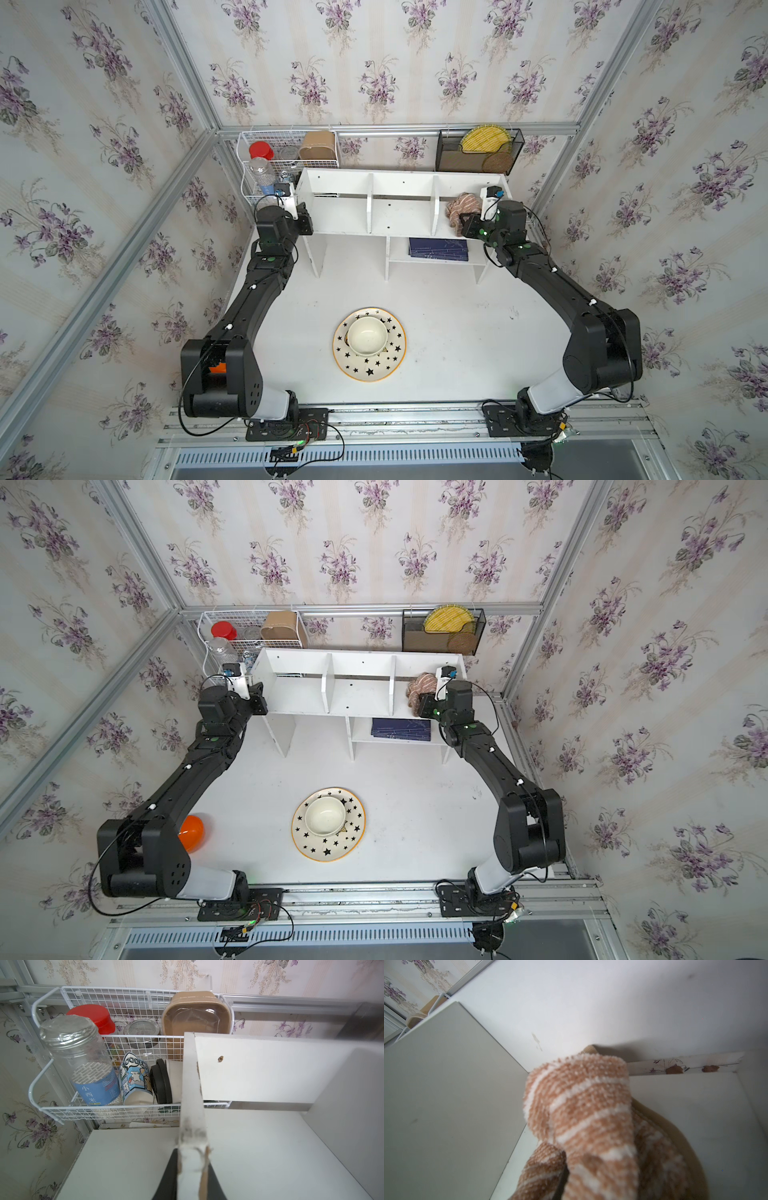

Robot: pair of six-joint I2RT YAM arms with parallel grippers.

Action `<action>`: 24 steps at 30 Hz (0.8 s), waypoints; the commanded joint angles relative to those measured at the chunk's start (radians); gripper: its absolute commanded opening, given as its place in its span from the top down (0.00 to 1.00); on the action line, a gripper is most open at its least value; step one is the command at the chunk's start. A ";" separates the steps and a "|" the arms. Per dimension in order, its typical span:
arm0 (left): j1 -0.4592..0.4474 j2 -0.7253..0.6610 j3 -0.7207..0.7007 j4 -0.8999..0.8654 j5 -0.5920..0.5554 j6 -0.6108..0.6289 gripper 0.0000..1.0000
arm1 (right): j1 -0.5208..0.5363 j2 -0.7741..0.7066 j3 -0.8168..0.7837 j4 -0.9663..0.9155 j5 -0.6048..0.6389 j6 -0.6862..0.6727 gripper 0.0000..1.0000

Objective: Wipe the bookshelf clean with a cloth
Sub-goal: Hold the shelf at the center of the board, then wipe the dust from the shelf.

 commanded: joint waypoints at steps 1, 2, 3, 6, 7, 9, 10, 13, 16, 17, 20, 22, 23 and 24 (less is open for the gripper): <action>-0.028 -0.078 -0.040 -0.032 0.115 -0.084 1.00 | -0.001 -0.004 -0.002 -0.096 0.004 0.000 1.00; -0.029 -0.105 -0.067 -0.031 0.112 -0.092 1.00 | -0.003 -0.008 -0.002 -0.100 0.007 -0.003 1.00; -0.029 -0.132 -0.088 -0.034 0.109 -0.102 1.00 | -0.005 -0.011 -0.002 -0.105 0.011 -0.004 1.00; -0.030 -0.187 -0.135 -0.049 0.121 -0.112 1.00 | -0.012 -0.018 -0.002 -0.115 0.014 -0.006 1.00; -0.029 -0.190 -0.140 -0.059 0.126 -0.109 1.00 | -0.011 -0.017 0.000 -0.121 0.014 -0.006 1.00; -0.027 -0.178 -0.135 -0.082 0.144 -0.093 1.00 | -0.012 -0.001 0.016 -0.132 0.026 -0.003 1.00; -0.027 -0.167 -0.128 -0.090 0.150 -0.087 1.00 | -0.012 0.017 0.026 -0.133 0.033 0.002 1.00; -0.027 -0.127 -0.109 -0.092 0.184 -0.084 1.00 | -0.004 0.085 0.094 -0.158 -0.011 0.019 1.00; -0.029 -0.114 -0.105 -0.078 0.202 -0.095 1.00 | 0.043 0.124 0.143 -0.172 -0.024 -0.010 1.00; -0.031 -0.116 -0.107 -0.075 0.204 -0.094 1.00 | 0.058 0.135 0.158 -0.191 -0.012 -0.026 1.00; -0.040 -0.125 -0.118 -0.081 0.205 -0.076 1.00 | 0.069 0.132 0.146 -0.229 -0.023 -0.051 1.00; -0.046 -0.136 -0.129 -0.088 0.205 -0.051 1.00 | 0.073 0.098 0.109 -0.257 -0.012 -0.081 1.00; -0.046 -0.142 -0.136 -0.088 0.193 -0.044 1.00 | 0.075 0.079 0.091 -0.275 0.023 -0.096 1.00; -0.046 -0.147 -0.141 -0.089 0.180 -0.043 1.00 | 0.075 0.056 0.070 -0.291 0.079 -0.103 1.00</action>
